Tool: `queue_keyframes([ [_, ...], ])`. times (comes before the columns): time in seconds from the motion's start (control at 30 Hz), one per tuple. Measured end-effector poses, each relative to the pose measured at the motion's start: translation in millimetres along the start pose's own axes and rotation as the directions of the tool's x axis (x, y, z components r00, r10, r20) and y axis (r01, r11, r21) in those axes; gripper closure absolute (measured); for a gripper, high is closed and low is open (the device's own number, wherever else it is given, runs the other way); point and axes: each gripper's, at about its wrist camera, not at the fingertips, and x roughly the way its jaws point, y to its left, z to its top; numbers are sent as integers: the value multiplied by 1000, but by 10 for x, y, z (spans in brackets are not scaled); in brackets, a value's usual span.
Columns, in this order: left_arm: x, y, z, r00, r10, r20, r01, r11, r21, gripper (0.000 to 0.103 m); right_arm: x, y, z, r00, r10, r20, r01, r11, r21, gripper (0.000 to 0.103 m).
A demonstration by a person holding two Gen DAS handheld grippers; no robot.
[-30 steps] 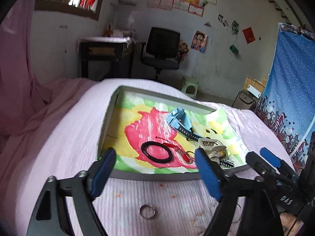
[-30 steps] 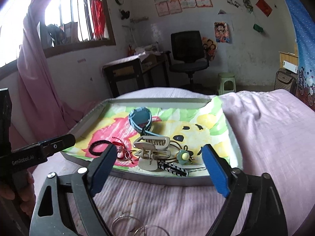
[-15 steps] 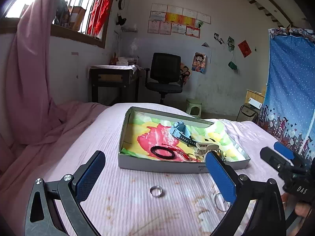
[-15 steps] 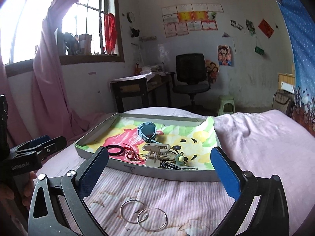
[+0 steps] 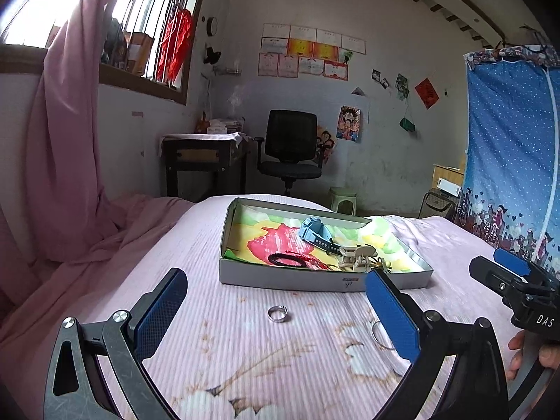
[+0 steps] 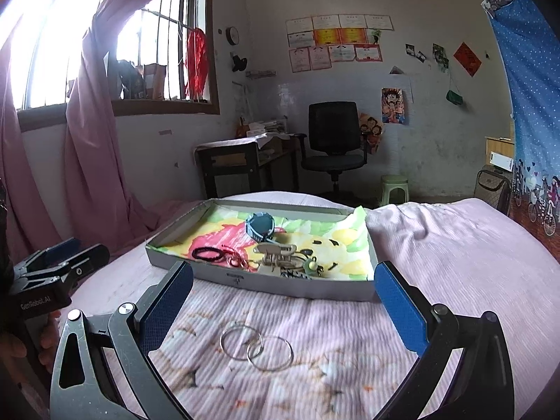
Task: Organize jewelry
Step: 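Move the left tool to the small silver ring while the right tool approaches the two large hoops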
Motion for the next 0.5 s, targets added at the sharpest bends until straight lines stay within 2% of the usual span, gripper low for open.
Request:
queue_keyframes([
  [0.17,-47,-4,-70,1000,-8,-4,8,1000,21,0,-70,-20,-63,1000,-11,-28,11,1000,-1,1],
  [0.23,-40,-3,-100,999,-31,-30,32,999,29,0,-77,-11,-78,999,-12,-42,12,1000,-5,1],
  [0.5,103,0,-166,992,-33,-121,41,997,64,0,144,2,-185,984,0,-178,-2,1000,-9,1],
])
